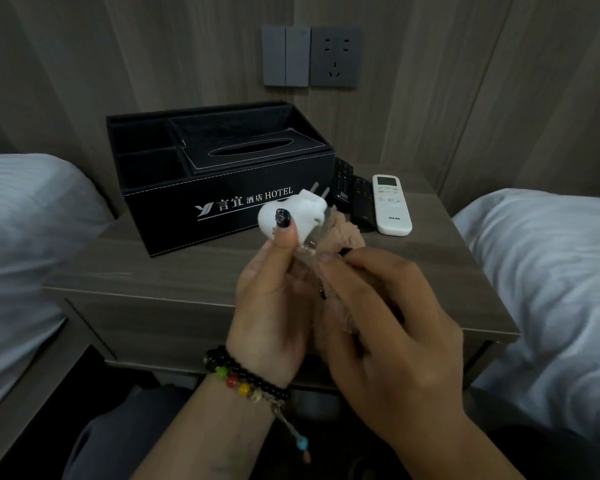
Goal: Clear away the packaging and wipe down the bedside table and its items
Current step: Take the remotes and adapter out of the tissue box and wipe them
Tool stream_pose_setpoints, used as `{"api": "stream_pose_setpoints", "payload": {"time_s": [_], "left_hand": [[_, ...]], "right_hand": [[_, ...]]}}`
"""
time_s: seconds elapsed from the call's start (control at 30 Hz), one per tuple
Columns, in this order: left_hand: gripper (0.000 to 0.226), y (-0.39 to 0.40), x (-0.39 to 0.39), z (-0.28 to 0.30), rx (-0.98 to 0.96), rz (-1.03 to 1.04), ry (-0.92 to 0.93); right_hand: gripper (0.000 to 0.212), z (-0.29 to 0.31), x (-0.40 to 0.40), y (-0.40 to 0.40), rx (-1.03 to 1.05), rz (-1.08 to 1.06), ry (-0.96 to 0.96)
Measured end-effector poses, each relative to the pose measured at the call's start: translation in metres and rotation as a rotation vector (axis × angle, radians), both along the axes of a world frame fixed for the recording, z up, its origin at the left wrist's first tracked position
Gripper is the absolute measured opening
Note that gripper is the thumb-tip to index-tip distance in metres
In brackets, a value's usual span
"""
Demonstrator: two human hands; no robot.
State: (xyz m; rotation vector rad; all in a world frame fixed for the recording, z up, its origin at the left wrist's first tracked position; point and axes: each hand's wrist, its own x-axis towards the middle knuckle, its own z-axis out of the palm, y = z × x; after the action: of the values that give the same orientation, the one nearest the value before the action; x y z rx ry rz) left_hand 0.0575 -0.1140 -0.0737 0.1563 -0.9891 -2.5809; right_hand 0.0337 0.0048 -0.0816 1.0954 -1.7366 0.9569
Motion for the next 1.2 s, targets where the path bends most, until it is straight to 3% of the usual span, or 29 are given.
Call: {"api": "stream_pose_setpoints", "payload": {"time_s": [0.1,0.3,0.43,0.6,0.83,0.97,1.03,1.2], "left_hand": [[0.072,0.002,0.002,0.004,-0.115,0.066,0.102],[0.059,0.001,0.008,0.003,-0.432,-0.030,0.195],[0.060,-0.002,0.008,-0.005,-0.824,0.160,0.141],[0.067,-0.002,0.009,-0.016,-1.200,0.366,0.135],[0.065,-0.001,0.010,-0.013,-1.228,0.485,0.191],[0.064,-0.004,0.007,-0.015,-1.333,0.506,0.212],[0.064,-0.002,0.007,-0.014,-1.355,0.507,0.234],[0.065,-0.004,0.010,-0.015,-1.415,0.405,0.260]], "right_hand": [[0.025,-0.004,-0.010,0.005,-0.015,0.012,-0.094],[0.026,0.000,-0.022,0.009,-0.137,-0.013,-0.234],[0.030,0.006,-0.022,0.012,-0.166,0.041,-0.355],[0.026,0.022,-0.017,0.020,-0.261,0.064,-0.305],[0.029,0.009,-0.022,0.013,-0.209,0.140,-0.565],[0.023,0.025,-0.022,0.024,-0.282,0.181,-0.500],[0.021,0.027,-0.027,0.032,-0.227,0.208,-0.477],[0.021,0.020,-0.047,0.038,-0.058,0.333,-0.720]]}}
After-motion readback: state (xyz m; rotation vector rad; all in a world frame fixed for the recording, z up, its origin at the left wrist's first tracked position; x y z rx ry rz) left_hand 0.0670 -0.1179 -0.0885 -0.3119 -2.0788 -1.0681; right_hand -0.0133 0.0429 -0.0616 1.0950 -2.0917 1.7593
